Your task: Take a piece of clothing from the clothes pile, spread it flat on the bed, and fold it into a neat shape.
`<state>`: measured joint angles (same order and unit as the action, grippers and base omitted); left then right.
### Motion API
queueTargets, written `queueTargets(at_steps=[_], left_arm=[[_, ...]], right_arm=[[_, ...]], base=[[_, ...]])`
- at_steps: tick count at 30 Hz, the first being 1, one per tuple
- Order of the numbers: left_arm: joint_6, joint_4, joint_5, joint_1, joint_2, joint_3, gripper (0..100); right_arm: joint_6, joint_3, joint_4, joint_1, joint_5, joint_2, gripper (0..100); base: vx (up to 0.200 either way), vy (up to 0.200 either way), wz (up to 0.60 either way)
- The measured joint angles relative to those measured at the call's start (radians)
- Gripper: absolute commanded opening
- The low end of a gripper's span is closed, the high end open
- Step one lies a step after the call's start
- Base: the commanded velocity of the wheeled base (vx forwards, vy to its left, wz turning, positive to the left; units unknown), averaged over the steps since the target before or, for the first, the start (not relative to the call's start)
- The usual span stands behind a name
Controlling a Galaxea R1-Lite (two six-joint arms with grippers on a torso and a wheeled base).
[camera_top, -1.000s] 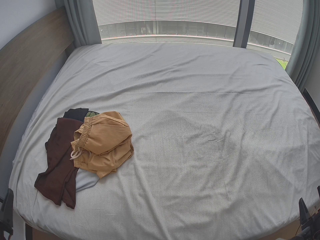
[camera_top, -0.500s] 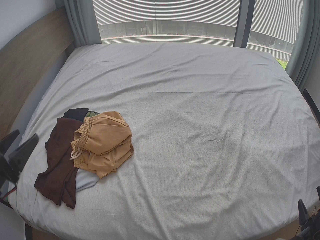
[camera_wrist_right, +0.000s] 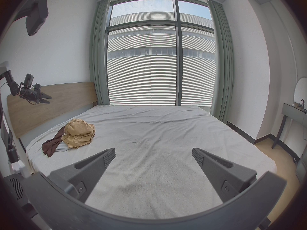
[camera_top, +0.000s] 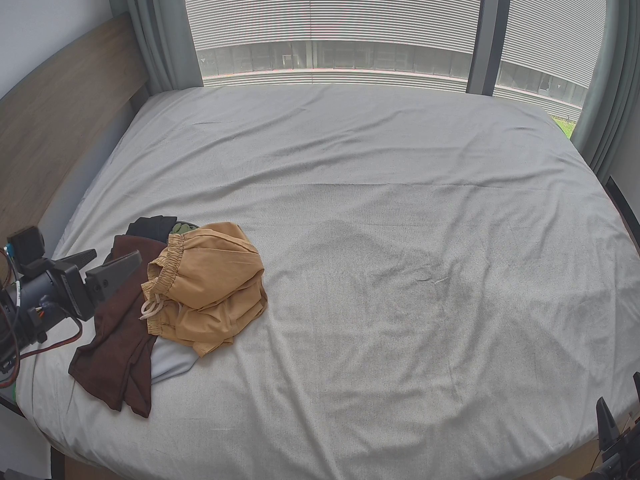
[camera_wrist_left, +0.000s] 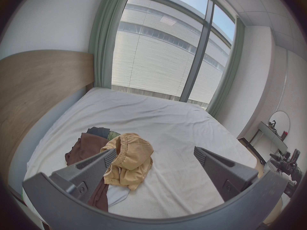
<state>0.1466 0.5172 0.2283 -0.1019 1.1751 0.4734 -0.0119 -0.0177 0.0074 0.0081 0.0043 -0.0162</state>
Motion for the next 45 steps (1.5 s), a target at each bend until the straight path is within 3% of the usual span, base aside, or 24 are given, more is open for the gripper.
queueTargets(at_steps=[9,21,45], left_arm=[[0.087,0.076,0.037,0.051,0.131,0.009,100],[0.095,0.182,0.063,0.096,0.318,0.033,100],[0.149,0.216,0.093,0.127,0.716,0.32,100]], right_arm=[[0.0,0.0,0.001,0.001,0.0,0.0,100],[0.0,0.0,0.004,0.001,0.0,0.0,100],[0.0,0.0,0.003,0.004,0.0,0.0,100]], base=[[0.0,0.0,0.0],[0.0,0.0,0.0],[0.0,0.0,0.0]])
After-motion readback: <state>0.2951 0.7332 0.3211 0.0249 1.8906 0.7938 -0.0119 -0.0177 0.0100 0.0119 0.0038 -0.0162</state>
